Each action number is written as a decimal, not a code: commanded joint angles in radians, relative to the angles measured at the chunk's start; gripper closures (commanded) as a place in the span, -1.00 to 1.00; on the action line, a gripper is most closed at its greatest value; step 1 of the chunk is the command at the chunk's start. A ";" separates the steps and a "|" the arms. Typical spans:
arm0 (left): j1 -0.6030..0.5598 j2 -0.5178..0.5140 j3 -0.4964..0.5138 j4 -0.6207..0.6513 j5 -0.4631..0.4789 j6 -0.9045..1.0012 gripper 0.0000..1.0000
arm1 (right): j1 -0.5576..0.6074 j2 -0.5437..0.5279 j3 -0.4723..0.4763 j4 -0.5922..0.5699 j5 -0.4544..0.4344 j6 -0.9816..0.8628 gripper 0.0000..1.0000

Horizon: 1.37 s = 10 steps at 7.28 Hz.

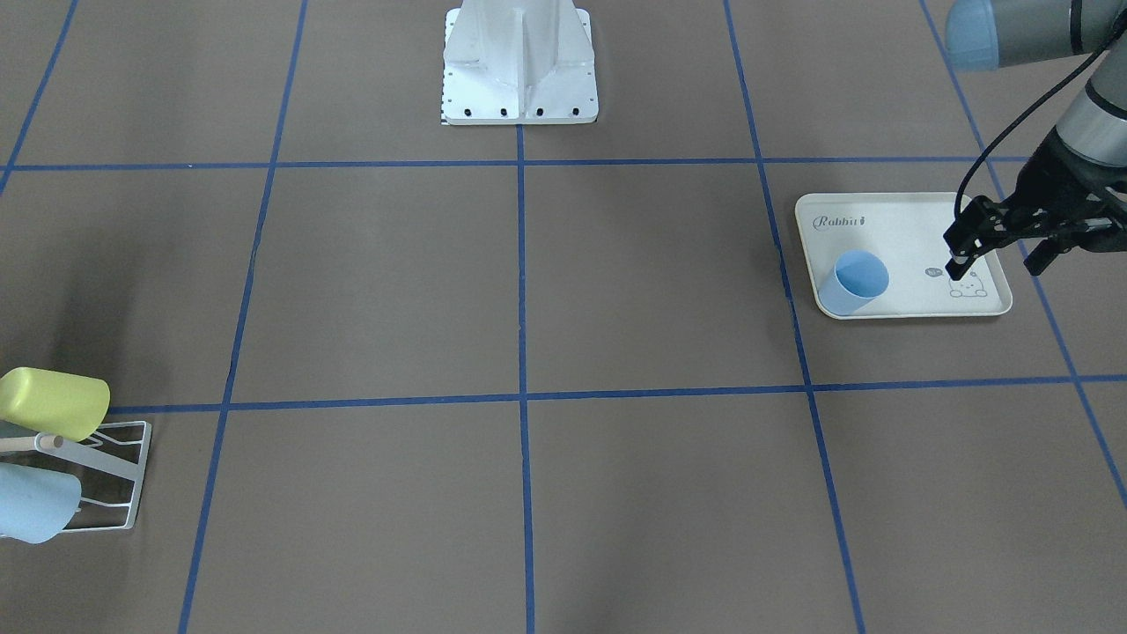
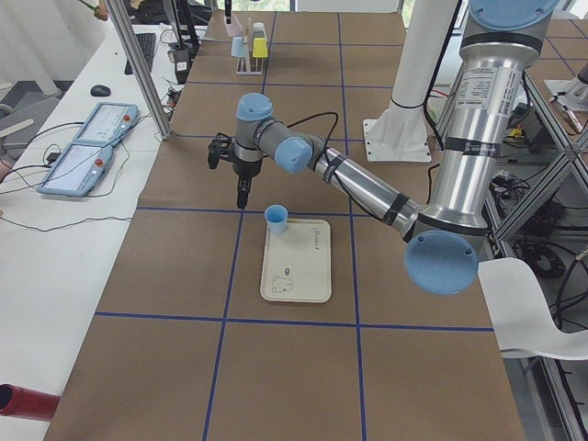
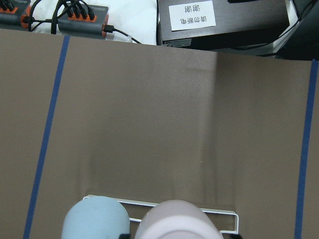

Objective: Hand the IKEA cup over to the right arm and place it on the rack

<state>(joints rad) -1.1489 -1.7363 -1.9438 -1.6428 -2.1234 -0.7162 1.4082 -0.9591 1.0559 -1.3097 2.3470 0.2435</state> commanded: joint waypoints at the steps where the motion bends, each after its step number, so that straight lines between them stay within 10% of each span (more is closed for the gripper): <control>1: 0.002 0.000 -0.001 -0.002 -0.001 0.000 -1.00 | 0.000 -0.006 -0.001 0.004 0.005 0.002 0.37; 8: 0.009 -0.005 0.002 -0.002 -0.001 -0.005 -1.00 | 0.002 -0.038 0.021 0.007 0.034 0.002 0.33; 10: 0.024 -0.006 0.005 -0.003 -0.001 -0.029 -1.00 | -0.003 -0.041 0.042 0.007 0.032 0.014 -0.13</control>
<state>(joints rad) -1.1314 -1.7419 -1.9404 -1.6448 -2.1246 -0.7378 1.4086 -0.9978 1.0879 -1.3026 2.3797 0.2512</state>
